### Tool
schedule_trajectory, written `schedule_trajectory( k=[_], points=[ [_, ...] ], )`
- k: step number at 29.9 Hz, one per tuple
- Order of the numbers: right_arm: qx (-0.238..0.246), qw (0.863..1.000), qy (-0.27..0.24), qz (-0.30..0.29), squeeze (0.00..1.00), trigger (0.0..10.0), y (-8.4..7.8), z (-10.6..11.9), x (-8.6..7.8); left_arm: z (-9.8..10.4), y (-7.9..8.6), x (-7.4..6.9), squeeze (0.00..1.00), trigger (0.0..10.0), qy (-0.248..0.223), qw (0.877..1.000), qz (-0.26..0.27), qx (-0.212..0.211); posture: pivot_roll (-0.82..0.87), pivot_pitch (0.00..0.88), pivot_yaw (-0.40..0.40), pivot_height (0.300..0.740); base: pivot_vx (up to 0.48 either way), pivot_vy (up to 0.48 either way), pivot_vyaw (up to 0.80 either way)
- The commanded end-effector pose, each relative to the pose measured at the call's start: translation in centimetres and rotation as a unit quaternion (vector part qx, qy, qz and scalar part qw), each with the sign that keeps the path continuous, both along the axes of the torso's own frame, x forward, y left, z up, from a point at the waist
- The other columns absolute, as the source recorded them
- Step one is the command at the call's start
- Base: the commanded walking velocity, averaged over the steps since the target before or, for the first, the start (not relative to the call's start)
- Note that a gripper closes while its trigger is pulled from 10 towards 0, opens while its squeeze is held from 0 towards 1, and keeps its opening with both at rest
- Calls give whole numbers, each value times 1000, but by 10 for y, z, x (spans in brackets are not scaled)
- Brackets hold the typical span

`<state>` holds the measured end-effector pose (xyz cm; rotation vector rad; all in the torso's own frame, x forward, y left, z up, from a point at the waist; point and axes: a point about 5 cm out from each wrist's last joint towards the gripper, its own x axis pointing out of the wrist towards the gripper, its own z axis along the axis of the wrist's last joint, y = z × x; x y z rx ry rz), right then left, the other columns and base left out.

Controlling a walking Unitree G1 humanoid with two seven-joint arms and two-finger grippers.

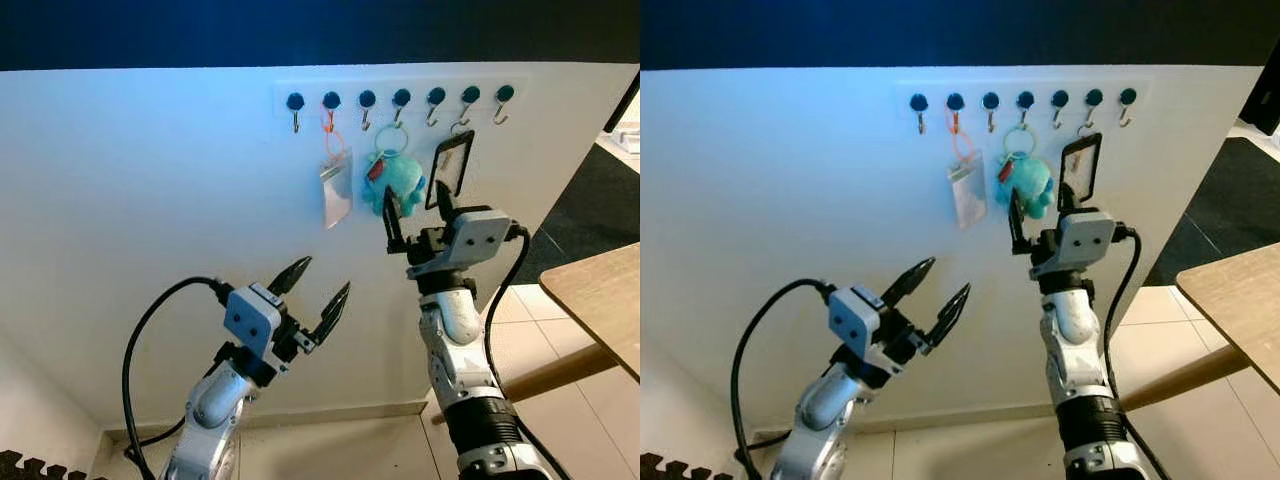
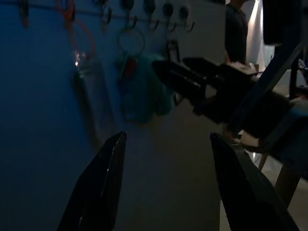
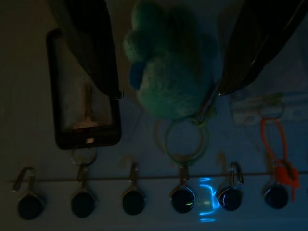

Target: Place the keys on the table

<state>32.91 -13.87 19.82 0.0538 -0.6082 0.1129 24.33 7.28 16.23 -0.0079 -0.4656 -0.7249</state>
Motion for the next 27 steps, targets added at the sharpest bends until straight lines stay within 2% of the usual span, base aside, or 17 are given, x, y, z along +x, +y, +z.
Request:
schedule_trajectory(
  k=[1,2,5,6,13,19,27],
  points=[
    [11,1000,-1,-3,933,10000,-1,3,1,3,-2,0,0,10000,-1,1000,-7,-1,28,65,-3,740,0,0,0],
    [15,1000,-3,-6,1000,10000,-2,5,0,7,-3,0,0,10000,-5,1000,-10,-1,27,67,-2,740,0,0,0],
    [29,999,11,-14,1000,10000,-3,7,4,14,-4,1,0,10000,-12,1000,-15,4,27,67,1,740,0,0,0],
    [30,999,18,-10,0,10000,-2,7,6,14,-4,1,0,10000,-13,1000,-14,6,26,67,2,740,0,0,0],
    [30,998,58,6,0,10000,3,2,16,13,-2,2,0,10000,-9,1000,-10,12,26,66,2,740,0,0,0],
    [2,997,72,0,0,10000,6,0,20,15,-4,1,0,10000,-7,1000,-11,12,28,68,-2,740,0,0,0],
    [-34,995,90,25,0,10000,15,0,25,17,-4,1,0,10000,-8,1000,-9,11,31,67,-6,740,0,0,0]
  ],
)
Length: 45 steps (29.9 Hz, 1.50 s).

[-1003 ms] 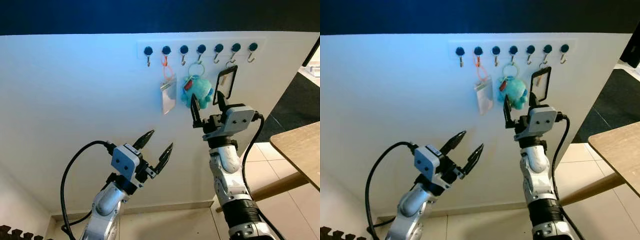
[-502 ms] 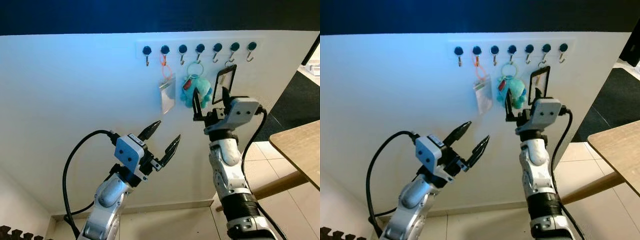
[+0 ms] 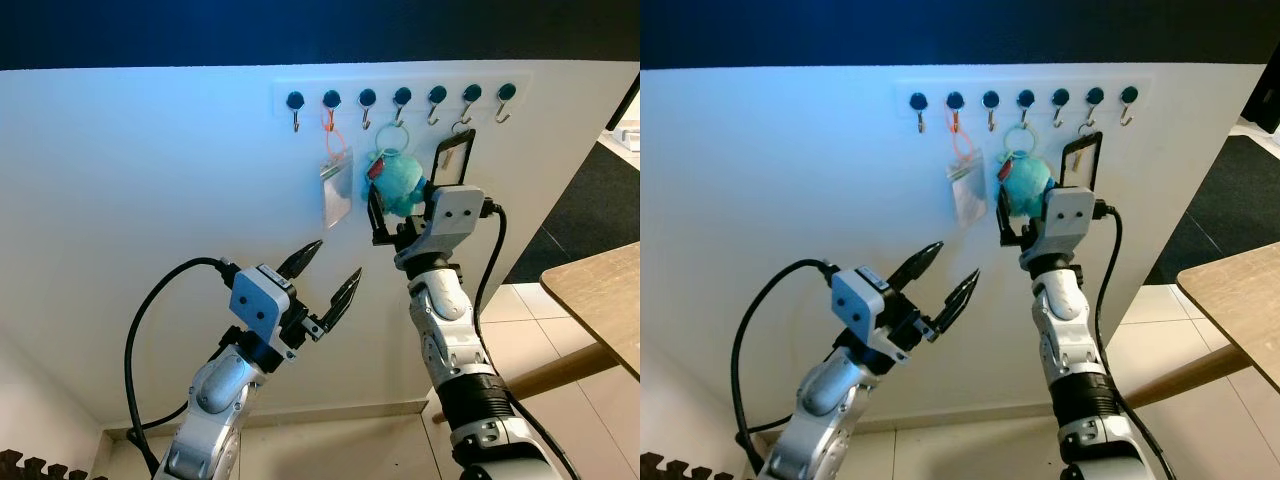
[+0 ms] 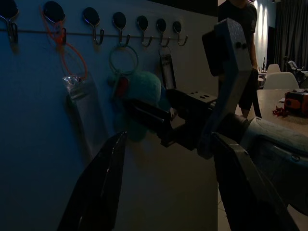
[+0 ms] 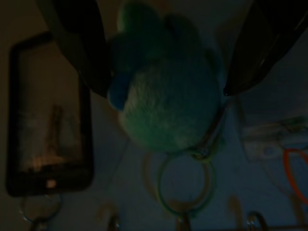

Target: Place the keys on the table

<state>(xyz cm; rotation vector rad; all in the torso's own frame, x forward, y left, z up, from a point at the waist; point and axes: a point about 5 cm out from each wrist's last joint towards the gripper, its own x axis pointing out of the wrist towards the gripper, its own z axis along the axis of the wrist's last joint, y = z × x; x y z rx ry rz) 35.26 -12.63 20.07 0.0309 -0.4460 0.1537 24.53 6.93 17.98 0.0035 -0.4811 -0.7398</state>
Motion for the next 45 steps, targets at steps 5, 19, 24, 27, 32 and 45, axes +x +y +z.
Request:
schedule_trajectory(
  k=[5,19,24,27,32,45],
  points=[
    [-20,1000,13,14,0,10000,5,-2,3,0,0,-1,0,10000,1,1000,-2,10,31,66,-6,740,0,0,0],
    [-21,999,32,21,0,10000,5,-2,6,2,-1,-1,0,10000,-3,1000,-3,15,32,67,-5,740,0,0,0],
    [-17,999,33,23,0,2784,5,-3,6,2,-1,-1,0,10000,-3,1000,-2,16,33,67,-4,740,0,0,0],
    [-14,999,34,25,0,0,6,-3,6,2,-1,-1,0,10000,-3,1000,-1,16,33,66,-5,740,0,0,0],
    [-11,999,35,27,0,0,5,-3,6,3,-1,-1,0,10000,-3,1000,-1,17,33,67,-4,740,0,0,0],
    [-1,999,35,28,0,0,5,-2,5,3,-1,0,0,10000,-4,1000,-1,19,34,66,-1,740,0,0,0]
  ],
)
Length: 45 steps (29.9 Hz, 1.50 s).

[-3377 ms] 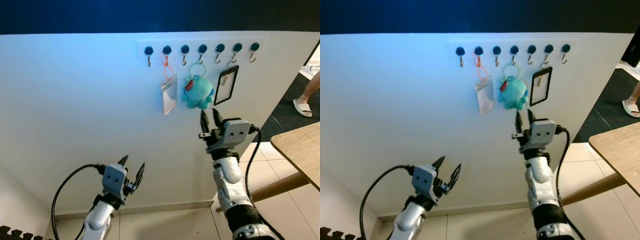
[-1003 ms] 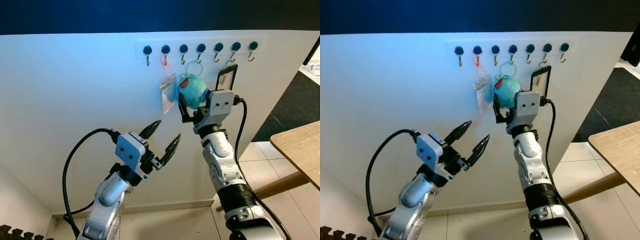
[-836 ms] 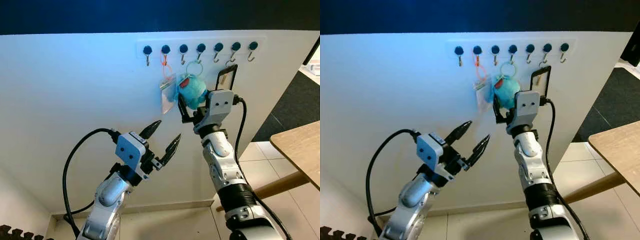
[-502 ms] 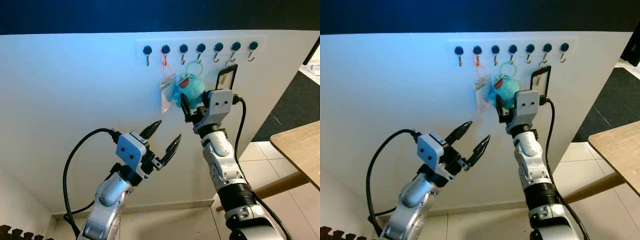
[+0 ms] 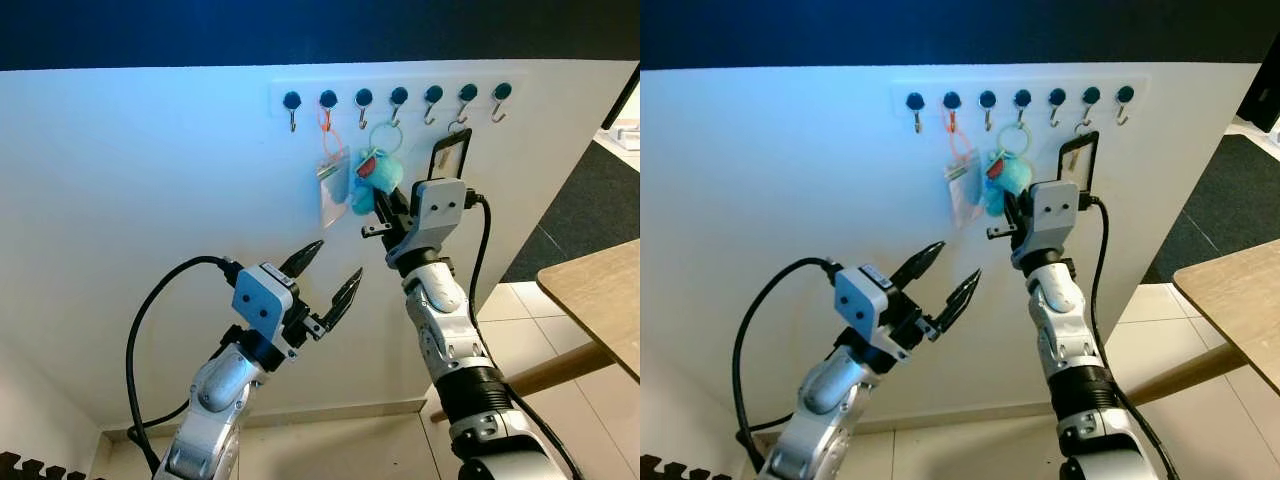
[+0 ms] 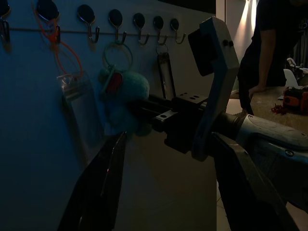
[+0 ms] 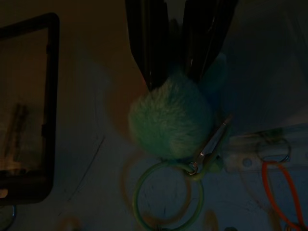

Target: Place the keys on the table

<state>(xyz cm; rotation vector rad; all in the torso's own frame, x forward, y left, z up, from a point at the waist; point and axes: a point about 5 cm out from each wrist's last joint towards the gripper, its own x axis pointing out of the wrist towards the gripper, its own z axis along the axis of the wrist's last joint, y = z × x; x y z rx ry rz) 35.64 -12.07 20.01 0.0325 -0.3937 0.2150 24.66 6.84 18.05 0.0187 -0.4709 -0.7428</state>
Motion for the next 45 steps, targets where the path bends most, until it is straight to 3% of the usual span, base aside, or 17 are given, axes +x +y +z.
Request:
schedule_trajectory(
  k=[1,7,8,9,15,35,40,45],
  points=[
    [8,1000,7,-2,0,0,-1,-1,1,2,0,-1,0,10000,-6,1000,-2,11,33,66,-2,740,0,0,0],
    [9,1000,-16,-7,0,0,-2,5,-1,2,-1,-1,0,10000,-7,1000,-2,10,34,68,-2,740,0,0,0],
    [9,999,-29,-11,0,8235,-3,8,-2,3,-1,-1,0,10000,-8,1000,-2,10,35,68,-2,740,0,0,0],
    [10,999,-50,-16,0,10000,-4,13,-5,3,-1,-2,0,10000,-9,1000,-2,9,35,68,-2,740,0,0,0],
    [13,991,-128,-33,0,10000,-7,31,-14,4,0,-2,0,10000,-10,1000,-2,9,34,69,-1,740,0,0,0],
    [7,983,-183,-26,0,10000,-1,43,-22,6,0,0,0,10000,-16,1000,-4,5,32,55,3,740,0,0,0],
    [-23,982,-190,-9,0,10000,4,36,-27,5,3,1,0,10000,-19,1000,11,5,35,52,0,740,0,0,0],
    [-57,983,-174,-7,0,10000,2,9,-39,1,17,4,0,10000,-20,998,51,6,41,57,-1,740,0,0,0]
  ],
)
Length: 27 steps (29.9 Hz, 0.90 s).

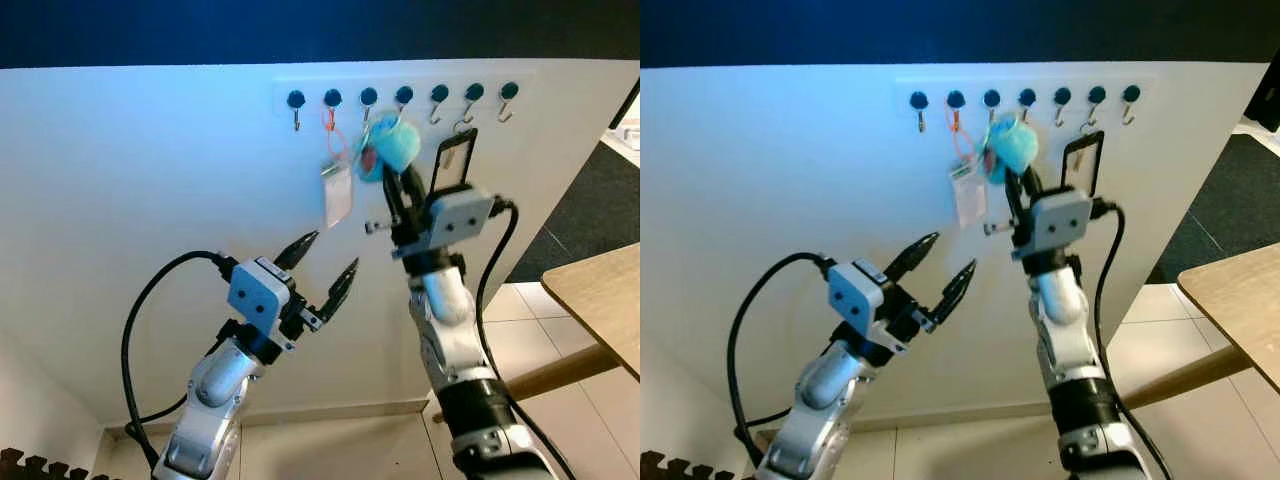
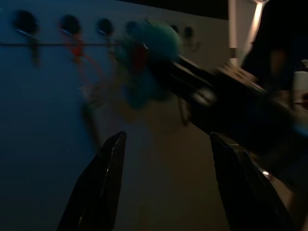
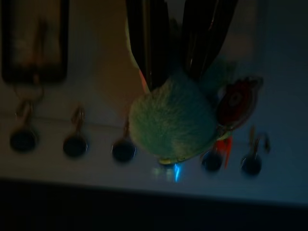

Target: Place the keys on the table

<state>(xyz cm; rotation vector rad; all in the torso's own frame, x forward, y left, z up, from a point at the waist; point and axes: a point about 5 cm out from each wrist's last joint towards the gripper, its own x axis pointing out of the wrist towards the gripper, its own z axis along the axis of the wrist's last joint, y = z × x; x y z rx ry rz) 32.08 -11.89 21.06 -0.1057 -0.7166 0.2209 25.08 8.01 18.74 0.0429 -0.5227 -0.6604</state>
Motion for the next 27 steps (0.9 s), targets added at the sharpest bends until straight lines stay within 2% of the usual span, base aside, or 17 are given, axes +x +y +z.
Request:
schedule_trajectory(
  k=[1,3,7,8,10,13,14,15,16,17,18,19,21,22,24,25,27],
  points=[
    [-8,1000,-7,1,0,10000,0,-1,-3,-6,6,0,0,10000,7,1000,11,13,41,57,-1,740,0,0,0],
    [-29,999,20,-9,0,10000,-6,-27,-17,-14,18,0,0,10000,17,999,28,22,40,64,8,740,0,0,0],
    [-39,998,49,-19,0,10000,-12,-47,-26,-23,26,0,0,10000,33,998,41,29,38,63,16,740,0,0,0],
    [-41,995,82,-35,0,10000,-18,-64,-30,-35,31,0,0,10000,54,996,58,38,35,63,21,740,0,0,0],
    [-40,994,93,-40,0,10000,-20,-70,-31,-40,33,1,0,10000,62,995,64,41,35,63,22,740,0,0,0],
    [-57,975,203,-66,0,10000,-32,-116,-33,-85,48,2,0,10000,159,979,105,78,30,61,22,740,0,0,0],
    [-60,953,287,-76,0,10000,-38,-146,-35,-115,59,2,0,10000,227,959,139,98,28,64,19,740,0,0,0],
    [-61,934,342,-82,0,10000,-41,-165,-39,-134,67,-1,0,10000,270,943,161,111,28,64,19,740,0,0,0],
    [-61,934,342,-82,0,10000,-41,-165,-39,-134,67,-1,0,10000,270,943,161,111,28,64,19,740,0,0,0],
    [-58,916,387,-89,0,10000,-45,-181,-43,-150,74,-4,0,10000,311,926,181,117,22,62,18,740,0,0,0],
    [-39,889,447,-94,0,10000,-49,-202,-51,-169,86,-10,0,10000,353,902,220,114,20,62,17,740,0,0,0],
    [-24,872,479,-95,0,10000,-51,-213,-57,-179,94,-13,0,10000,376,887,245,109,20,62,17,740,0,0,0],
    [1,830,545,-114,0,10000,-60,-237,-75,-202,116,-25,0,10000,440,838,314,73,19,61,15,740,0,0,0],
    [1,830,545,-114,0,10000,-60,-237,-75,-202,116,-25,0,10000,440,838,314,73,19,61,15,740,0,0,0],
    [20,792,594,-136,0,10000,-66,-255,-92,-217,132,-36,0,10000,487,795,360,39,26,58,11,740,0,0,0],
    [20,792,594,-136,0,10000,-66,-255,-92,-217,132,-36,0,10000,487,795,360,39,26,58,11,740,0,0,0],
    [30,774,615,-148,0,10000,-69,-263,-102,-223,138,-43,0,10000,501,780,373,34,27,59,11,740,0,0,0]
  ],
)
